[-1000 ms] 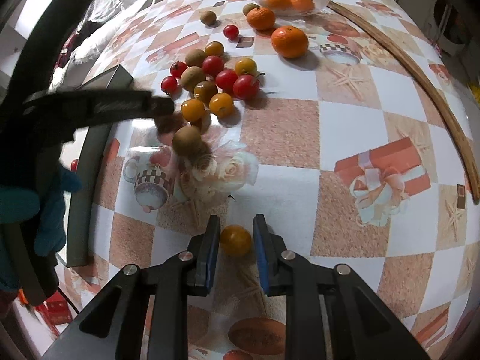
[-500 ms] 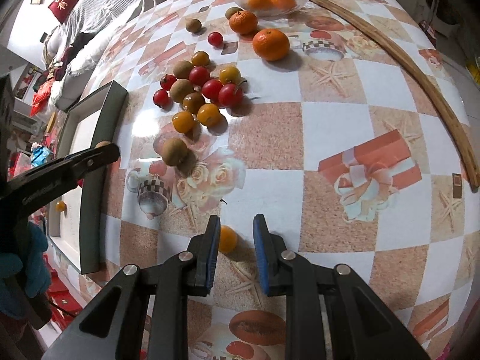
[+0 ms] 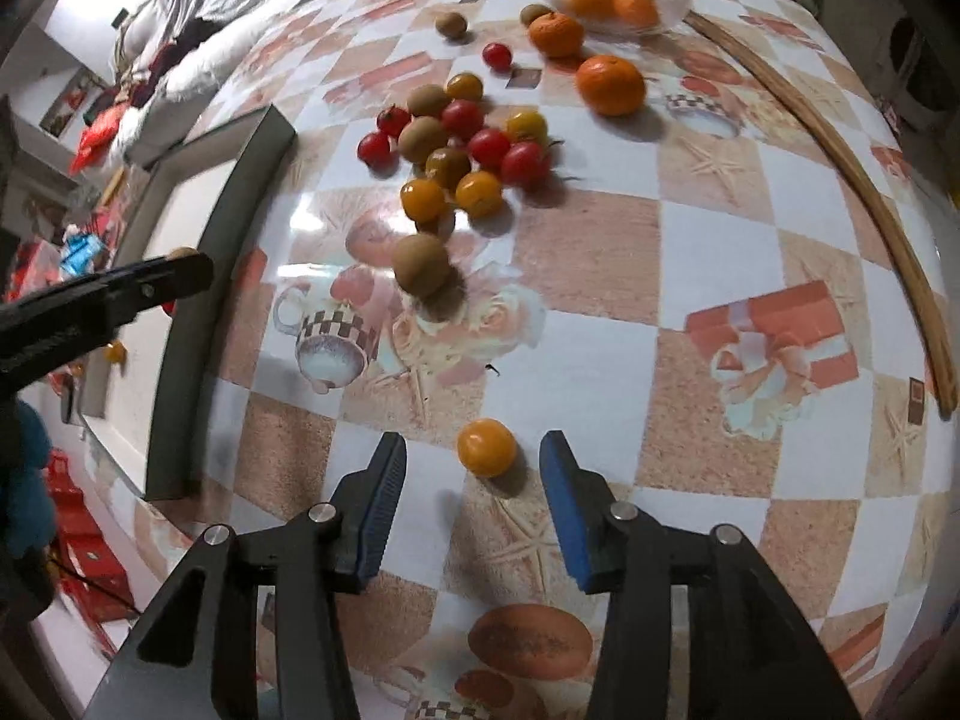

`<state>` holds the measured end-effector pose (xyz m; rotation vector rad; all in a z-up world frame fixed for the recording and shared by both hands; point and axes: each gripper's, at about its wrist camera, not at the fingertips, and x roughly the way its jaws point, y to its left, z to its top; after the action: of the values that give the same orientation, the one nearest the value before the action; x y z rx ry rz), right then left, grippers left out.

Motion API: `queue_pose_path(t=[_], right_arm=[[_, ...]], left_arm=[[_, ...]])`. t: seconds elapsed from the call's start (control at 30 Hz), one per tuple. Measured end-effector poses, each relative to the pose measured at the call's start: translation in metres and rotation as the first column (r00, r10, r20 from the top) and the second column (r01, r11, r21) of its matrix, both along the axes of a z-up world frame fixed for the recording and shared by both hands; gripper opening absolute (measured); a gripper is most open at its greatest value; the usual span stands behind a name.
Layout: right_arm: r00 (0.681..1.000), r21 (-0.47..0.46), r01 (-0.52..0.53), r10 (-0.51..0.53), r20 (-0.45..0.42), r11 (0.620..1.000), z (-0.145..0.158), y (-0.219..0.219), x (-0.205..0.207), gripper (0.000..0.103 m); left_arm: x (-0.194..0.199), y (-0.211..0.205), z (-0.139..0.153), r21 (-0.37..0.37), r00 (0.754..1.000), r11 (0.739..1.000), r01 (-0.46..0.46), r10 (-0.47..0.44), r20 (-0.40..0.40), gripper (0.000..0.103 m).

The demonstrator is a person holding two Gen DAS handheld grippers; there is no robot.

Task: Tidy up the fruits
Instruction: 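Carry the brown fruit and yellow tomato over the white tray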

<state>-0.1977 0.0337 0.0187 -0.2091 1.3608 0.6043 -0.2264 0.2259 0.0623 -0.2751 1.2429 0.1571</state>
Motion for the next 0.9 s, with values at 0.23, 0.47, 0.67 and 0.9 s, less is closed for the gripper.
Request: queue_pose_path(t=[0.23,0.47,0.67,0.9], right_arm=[[1.000,-0.039,0.016,-0.016,-0.014,0.999,-0.006,0.003,0.004,0.022],[1.000,0.006,0.008,-0.008,-0.028,1.000,0.010,0.016,0.007,0.022],[0.999,0.050,-0.041,0.042,-0.020,0.998,0.026,0.051,0.010,0.022],[0.992,0.109,-0.124,0.125,-0.007,0.986,0.039,0.114,0.017,0.022]], left_arm=[[-0.009,0.009,0.003,0.001,1.000,1.000,-0.015,0.015,0.007,0.026],[-0.022,0.028,0.011,0.001,0.998,0.998,-0.062,0.062,0.019,0.026],[-0.035,0.057,0.018,0.020,0.993,0.993,-0.118,0.118,0.032,0.026],[-0.048,0.101,0.017,0.057,0.982,0.980,-0.189,0.187,0.038,0.026]])
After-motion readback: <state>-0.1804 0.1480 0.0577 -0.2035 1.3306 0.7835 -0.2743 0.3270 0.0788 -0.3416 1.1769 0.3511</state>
